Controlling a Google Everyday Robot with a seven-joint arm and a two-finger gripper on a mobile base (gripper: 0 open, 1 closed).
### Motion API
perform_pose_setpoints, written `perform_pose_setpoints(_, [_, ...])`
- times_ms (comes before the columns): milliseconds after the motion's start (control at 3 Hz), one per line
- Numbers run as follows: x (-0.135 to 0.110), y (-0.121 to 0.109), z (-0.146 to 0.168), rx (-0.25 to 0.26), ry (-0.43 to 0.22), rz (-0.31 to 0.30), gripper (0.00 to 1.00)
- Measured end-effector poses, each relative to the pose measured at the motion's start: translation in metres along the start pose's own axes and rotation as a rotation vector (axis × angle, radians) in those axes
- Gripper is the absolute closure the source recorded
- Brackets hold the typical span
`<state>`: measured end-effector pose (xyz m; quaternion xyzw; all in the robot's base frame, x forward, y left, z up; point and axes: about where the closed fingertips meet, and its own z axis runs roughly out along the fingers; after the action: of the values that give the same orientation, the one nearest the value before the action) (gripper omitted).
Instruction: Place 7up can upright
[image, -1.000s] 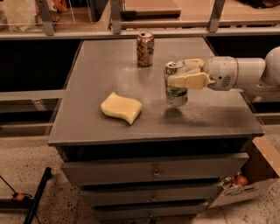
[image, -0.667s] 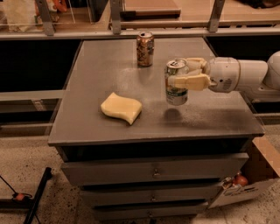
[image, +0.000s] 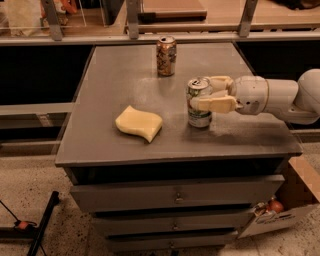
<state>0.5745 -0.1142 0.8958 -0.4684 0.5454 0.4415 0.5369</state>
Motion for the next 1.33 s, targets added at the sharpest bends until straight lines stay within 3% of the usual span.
perform_pose_setpoints(333, [0.009,-0.001,-0.001,0.007,-0.014,0.014,0.00])
perform_pose_setpoints(667, [-0.006,0.002,-0.003,0.004,-0.028,-0.048,0.00])
perform_pose_setpoints(1000, [-0.020,0.002,0.000,0.022,0.093,-0.099,0.00])
perform_pose_setpoints(1333, [-0.030,0.000,0.013,0.067,0.347,-0.121,0.00])
